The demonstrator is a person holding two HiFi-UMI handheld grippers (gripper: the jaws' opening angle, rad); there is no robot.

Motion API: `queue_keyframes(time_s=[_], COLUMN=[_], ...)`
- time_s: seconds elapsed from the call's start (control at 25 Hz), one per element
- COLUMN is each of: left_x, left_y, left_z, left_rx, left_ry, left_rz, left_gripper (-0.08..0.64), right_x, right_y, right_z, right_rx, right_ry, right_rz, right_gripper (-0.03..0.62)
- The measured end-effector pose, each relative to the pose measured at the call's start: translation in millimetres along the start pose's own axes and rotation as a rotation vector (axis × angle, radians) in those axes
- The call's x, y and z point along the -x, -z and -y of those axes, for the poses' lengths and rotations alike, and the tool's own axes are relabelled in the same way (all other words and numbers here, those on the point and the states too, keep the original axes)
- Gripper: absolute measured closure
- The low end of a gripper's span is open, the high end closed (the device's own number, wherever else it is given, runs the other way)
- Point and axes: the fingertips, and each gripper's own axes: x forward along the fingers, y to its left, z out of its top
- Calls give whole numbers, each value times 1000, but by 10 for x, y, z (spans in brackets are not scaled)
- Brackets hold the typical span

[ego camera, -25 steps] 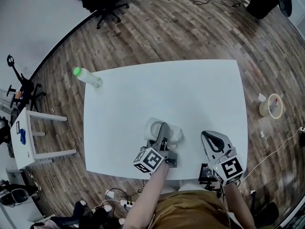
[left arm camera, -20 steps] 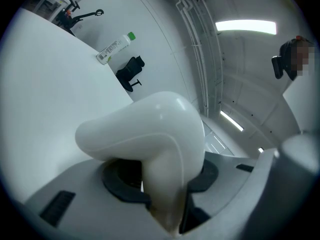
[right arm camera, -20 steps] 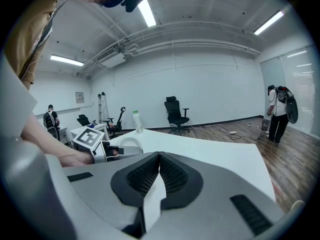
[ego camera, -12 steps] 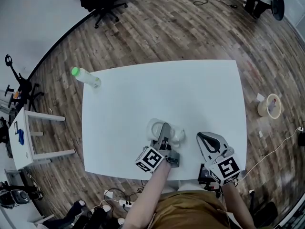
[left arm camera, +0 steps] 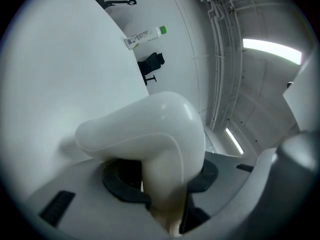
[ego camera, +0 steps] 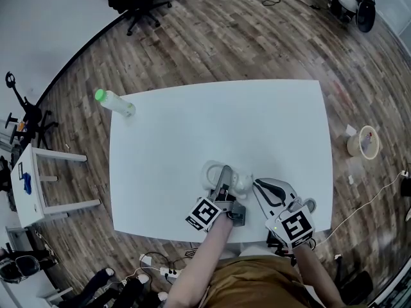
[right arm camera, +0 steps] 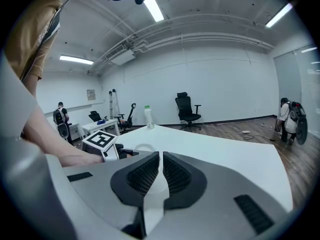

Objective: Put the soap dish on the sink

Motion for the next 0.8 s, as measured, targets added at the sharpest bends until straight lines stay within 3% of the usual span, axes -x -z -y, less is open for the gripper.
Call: queue_keyframes(time_s=[0.4, 0.8], left_x=[-15, -19], left_y=[50, 28], left_z=[-53, -17], left_rx=[112, 225], left_ry=[15, 84], left_rz=[-13, 23], left_gripper=[390, 390], right_x=[-228, -288], right_y=[174, 254], right_z=[-223, -177], right_rx=[115, 145], right_ry=[-57, -47], right_rz=[-71, -90], right_gripper=[575, 432])
